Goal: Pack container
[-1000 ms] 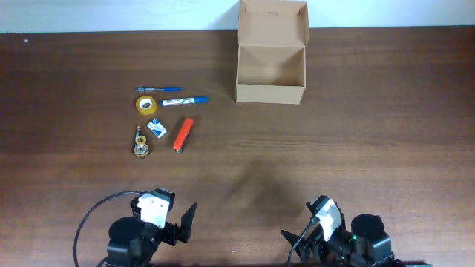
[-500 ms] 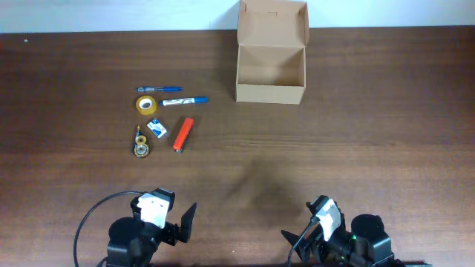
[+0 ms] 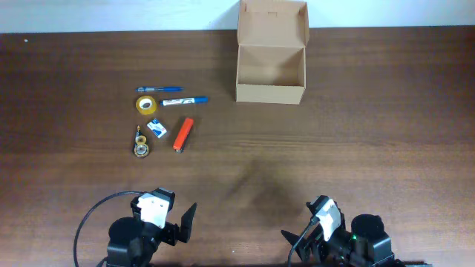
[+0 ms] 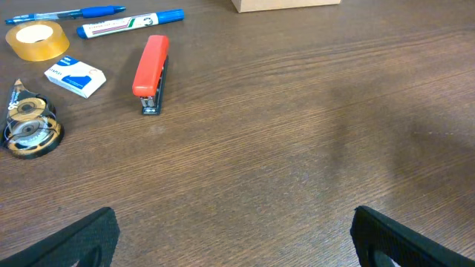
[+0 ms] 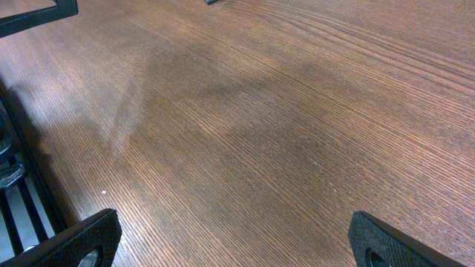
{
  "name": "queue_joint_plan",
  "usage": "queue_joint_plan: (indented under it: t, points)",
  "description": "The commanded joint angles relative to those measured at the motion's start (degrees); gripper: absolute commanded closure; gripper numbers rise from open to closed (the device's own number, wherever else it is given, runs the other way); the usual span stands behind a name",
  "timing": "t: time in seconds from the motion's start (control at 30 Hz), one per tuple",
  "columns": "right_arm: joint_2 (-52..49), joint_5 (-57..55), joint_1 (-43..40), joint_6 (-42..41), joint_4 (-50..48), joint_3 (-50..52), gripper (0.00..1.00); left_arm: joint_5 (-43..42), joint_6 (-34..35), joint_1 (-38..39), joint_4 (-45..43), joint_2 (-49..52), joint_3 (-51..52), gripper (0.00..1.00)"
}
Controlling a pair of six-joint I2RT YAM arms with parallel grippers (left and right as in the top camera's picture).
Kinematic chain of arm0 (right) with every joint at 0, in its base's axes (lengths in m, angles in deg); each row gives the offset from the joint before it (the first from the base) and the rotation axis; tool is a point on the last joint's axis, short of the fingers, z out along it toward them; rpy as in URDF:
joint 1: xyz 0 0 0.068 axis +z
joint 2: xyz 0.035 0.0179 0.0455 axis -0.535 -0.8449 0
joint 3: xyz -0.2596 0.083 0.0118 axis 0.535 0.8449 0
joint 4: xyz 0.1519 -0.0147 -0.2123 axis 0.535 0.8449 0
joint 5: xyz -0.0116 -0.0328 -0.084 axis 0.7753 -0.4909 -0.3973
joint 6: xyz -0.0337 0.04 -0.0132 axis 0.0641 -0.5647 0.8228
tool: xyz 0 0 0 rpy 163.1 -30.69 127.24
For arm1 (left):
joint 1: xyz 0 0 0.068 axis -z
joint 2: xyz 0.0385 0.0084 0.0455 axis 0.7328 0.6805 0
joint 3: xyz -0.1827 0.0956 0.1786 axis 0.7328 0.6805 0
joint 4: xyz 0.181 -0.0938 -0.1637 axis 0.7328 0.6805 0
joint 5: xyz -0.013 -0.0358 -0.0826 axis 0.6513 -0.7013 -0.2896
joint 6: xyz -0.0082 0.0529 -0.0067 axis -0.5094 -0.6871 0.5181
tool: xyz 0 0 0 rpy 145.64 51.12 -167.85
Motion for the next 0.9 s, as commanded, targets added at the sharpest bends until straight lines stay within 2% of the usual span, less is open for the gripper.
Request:
queue_joint_plan:
  t: [0.0, 0.33, 0.5, 0.67, 0.87]
  points:
    - [0.74, -0.7, 0.35, 0.42, -0.17, 0.57, 0.01, -0.68, 0.35, -0.24, 0.17, -0.59, 0.44, 0.01]
    - [0.74, -5.81, 0.35, 0.81, -0.96, 0.57, 0.01, -0.68, 0.35, -0.24, 0.17, -0.59, 0.44, 0.01]
    - [0.74, -5.84, 0.35, 0.26, -8.04, 0.57, 0.01, -0.68, 0.35, -0.24, 0.17, -0.59, 0.44, 0.01]
    - [0.74, -5.75, 0.35, -4.87, -15.28, 0.57, 0.01, -0.68, 0.35, -0.24, 0.15, -0.59, 0.44, 0.01]
    - [0.74, -6.91, 0.35, -7.17, -18.4, 0.57, 0.01, -0.68, 0.35, -0.24, 0.15, -0.59, 0.44, 0.01]
